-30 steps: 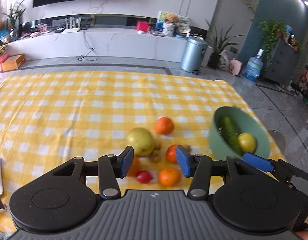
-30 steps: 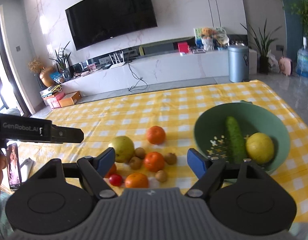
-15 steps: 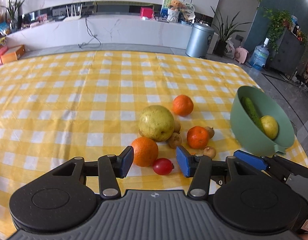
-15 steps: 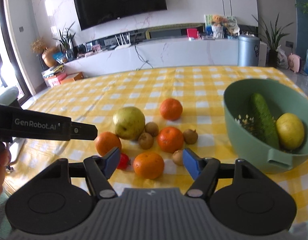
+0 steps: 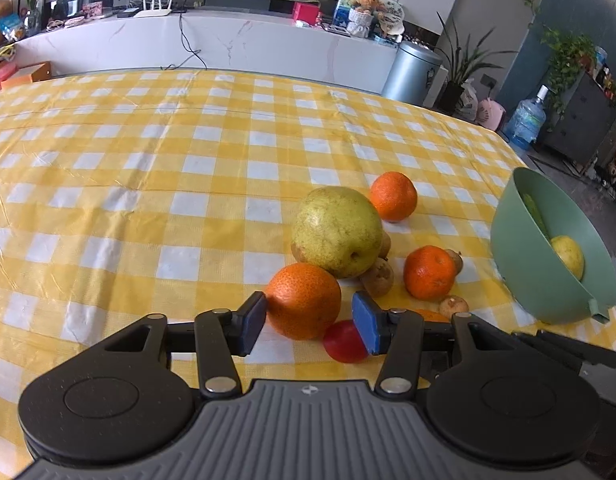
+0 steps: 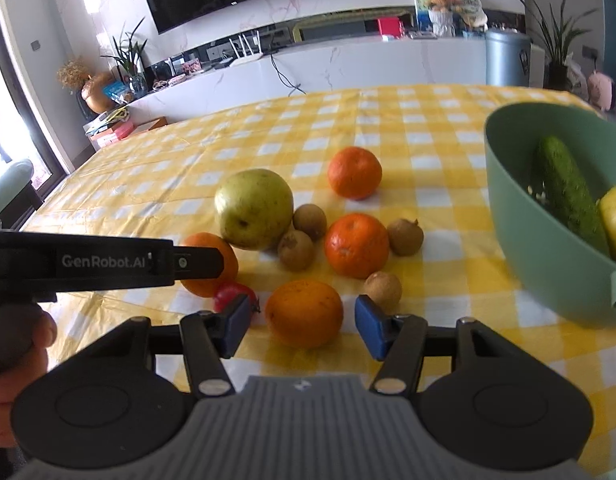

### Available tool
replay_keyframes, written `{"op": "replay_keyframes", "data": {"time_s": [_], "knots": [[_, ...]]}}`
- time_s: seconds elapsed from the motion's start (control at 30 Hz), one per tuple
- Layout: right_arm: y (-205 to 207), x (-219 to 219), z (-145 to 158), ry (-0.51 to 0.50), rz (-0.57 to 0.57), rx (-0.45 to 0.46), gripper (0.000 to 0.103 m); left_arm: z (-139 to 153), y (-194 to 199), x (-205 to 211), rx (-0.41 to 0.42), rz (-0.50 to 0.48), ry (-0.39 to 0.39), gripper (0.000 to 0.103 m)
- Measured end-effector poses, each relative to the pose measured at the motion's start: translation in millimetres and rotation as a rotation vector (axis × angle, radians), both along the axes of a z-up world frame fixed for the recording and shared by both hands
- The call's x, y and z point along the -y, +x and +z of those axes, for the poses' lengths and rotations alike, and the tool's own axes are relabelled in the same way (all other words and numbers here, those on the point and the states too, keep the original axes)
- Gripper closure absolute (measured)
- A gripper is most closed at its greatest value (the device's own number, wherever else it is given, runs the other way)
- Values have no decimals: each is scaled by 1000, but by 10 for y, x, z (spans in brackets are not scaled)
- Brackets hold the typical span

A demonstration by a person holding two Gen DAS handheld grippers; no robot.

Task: Organize fruits
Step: 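Grasp an orange with the left tool while the right tool grasps another orange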

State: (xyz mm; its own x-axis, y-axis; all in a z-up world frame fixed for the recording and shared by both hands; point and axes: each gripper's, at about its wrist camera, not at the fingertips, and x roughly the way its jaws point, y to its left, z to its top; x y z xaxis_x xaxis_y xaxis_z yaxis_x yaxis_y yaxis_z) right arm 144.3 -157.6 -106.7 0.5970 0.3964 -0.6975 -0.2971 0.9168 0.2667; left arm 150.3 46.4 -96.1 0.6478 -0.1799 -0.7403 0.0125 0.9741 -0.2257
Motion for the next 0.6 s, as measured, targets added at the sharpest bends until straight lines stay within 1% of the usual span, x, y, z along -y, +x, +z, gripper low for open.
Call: {"op": "replay_keyframes", "data": {"time_s": [0.1, 0.17, 0.23, 0.3, 0.4, 0.5, 0.6], "knots": [[39, -19, -36, 12, 2, -14, 47, -16, 33, -12, 5, 14, -4, 45], [50, -39, -61, 11, 3, -21, 47, -50, 58, -32, -6, 23, -11, 45], [61, -52, -79, 12, 7, -28, 51, -86, 73, -61, -18, 29, -36, 45], [70, -61, -91, 9, 7, -32, 53, -98, 84, -85, -24, 33, -57, 47], [86, -55, -106, 12, 2, -37, 56, -98, 80, -80, -19, 31, -61, 50], [93, -58, -119, 9, 1, -37, 58, -110, 86, -71, -14, 30, -57, 50], [95, -57, -120, 8, -1, -36, 59, -121, 77, -77, -13, 38, -71, 51]]}}
